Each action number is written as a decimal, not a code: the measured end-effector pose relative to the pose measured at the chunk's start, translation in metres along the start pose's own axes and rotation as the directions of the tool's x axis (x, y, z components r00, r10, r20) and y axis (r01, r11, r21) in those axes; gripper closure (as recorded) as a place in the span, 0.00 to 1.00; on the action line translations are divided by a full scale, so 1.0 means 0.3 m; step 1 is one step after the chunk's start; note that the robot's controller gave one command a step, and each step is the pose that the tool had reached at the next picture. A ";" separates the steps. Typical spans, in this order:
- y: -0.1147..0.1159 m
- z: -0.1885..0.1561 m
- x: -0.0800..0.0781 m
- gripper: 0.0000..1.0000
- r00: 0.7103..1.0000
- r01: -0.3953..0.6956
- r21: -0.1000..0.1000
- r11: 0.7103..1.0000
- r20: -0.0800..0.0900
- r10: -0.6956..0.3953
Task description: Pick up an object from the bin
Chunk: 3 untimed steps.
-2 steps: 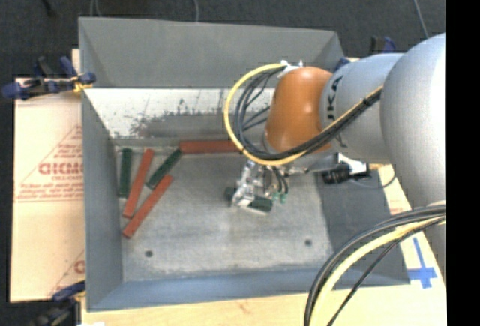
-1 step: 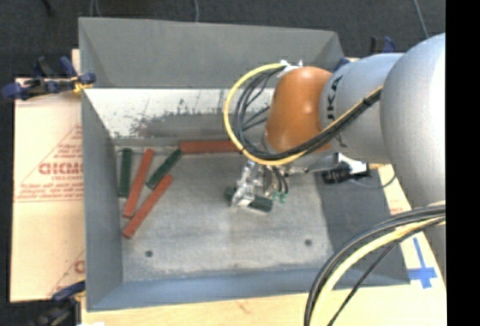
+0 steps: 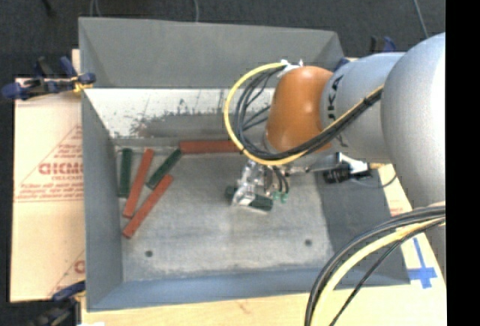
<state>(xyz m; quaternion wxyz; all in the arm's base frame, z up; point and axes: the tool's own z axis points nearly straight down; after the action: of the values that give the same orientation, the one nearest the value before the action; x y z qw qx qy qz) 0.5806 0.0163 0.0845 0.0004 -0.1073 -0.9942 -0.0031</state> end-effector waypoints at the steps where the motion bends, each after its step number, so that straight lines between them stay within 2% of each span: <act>1: -0.007 -0.029 0.004 1.00 1.000 0.000 0.005 1.000 0.000 0.000; 3: -0.005 -0.135 -0.002 1.00 1.000 0.002 0.004 1.000 0.006 -0.002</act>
Offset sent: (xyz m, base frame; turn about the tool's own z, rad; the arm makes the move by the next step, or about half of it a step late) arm 0.0000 0.0001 0.0506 0.0000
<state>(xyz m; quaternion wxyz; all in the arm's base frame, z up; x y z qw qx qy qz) 0.5808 0.0144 0.1250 -0.0025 -0.1065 -0.9943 -0.0007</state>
